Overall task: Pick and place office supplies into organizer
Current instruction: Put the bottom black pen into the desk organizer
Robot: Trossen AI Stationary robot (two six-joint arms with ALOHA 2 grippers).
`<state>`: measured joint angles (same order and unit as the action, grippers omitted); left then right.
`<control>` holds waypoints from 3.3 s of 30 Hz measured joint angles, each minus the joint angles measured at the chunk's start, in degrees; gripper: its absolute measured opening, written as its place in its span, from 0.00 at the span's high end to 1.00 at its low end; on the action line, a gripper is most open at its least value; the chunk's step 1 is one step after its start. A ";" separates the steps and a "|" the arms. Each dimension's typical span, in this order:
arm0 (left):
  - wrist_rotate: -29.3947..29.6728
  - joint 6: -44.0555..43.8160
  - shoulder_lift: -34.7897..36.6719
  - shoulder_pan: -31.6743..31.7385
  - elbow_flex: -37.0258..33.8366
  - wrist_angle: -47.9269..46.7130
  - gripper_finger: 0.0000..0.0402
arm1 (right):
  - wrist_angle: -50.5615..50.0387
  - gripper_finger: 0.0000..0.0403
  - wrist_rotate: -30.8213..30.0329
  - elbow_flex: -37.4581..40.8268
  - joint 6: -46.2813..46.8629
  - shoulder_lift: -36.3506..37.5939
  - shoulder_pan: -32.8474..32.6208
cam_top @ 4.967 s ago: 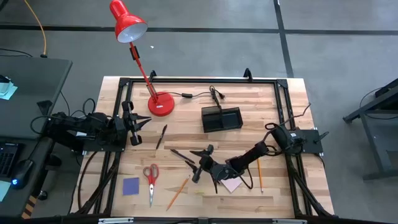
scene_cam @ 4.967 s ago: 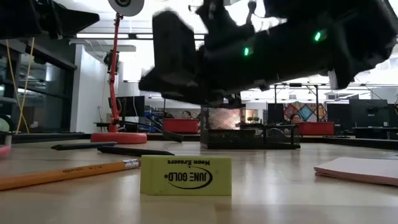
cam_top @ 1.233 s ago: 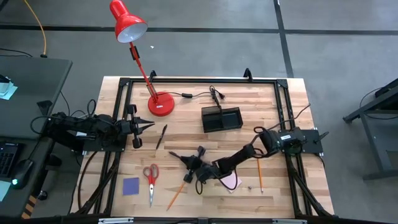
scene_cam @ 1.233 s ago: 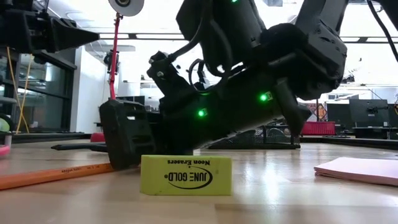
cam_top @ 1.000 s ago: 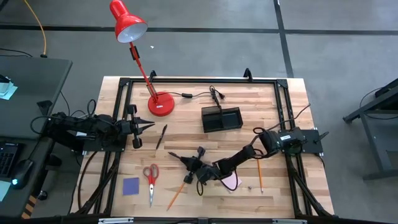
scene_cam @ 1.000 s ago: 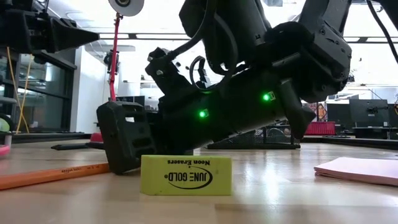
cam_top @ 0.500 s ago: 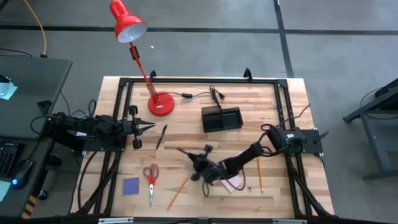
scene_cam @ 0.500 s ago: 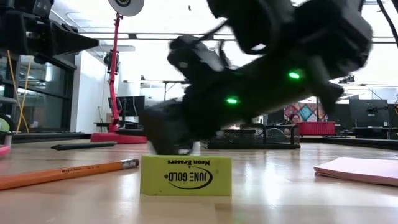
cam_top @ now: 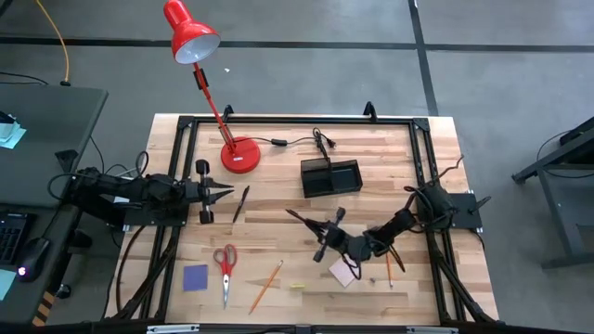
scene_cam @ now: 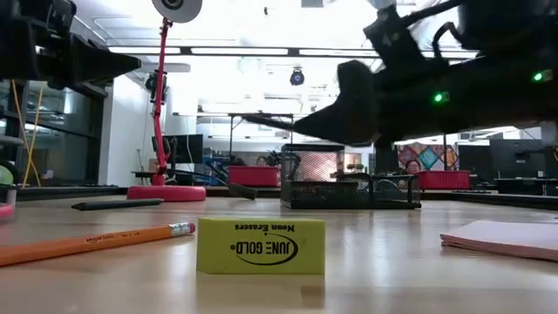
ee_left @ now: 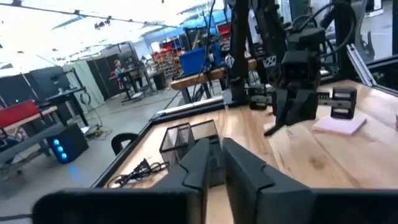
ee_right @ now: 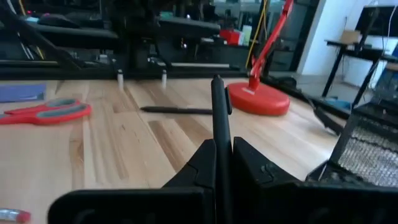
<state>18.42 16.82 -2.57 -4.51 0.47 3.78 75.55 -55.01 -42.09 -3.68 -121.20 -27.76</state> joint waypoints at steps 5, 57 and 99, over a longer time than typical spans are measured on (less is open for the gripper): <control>-0.05 -6.88 -0.07 0.00 0.00 0.10 0.68 | 2.12 0.98 2.09 -0.12 -2.32 0.01 -0.43; -12.88 -9.26 -60.20 -0.05 9.36 61.22 0.45 | 10.73 0.98 33.06 -14.13 -20.74 0.56 13.10; -13.91 -5.10 -70.10 -0.17 16.48 58.46 0.93 | 5.69 0.62 8.57 -9.64 -28.15 1.06 3.31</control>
<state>4.51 11.72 -72.66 -4.69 16.95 62.24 81.24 -46.44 -51.73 -31.84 -120.14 -24.45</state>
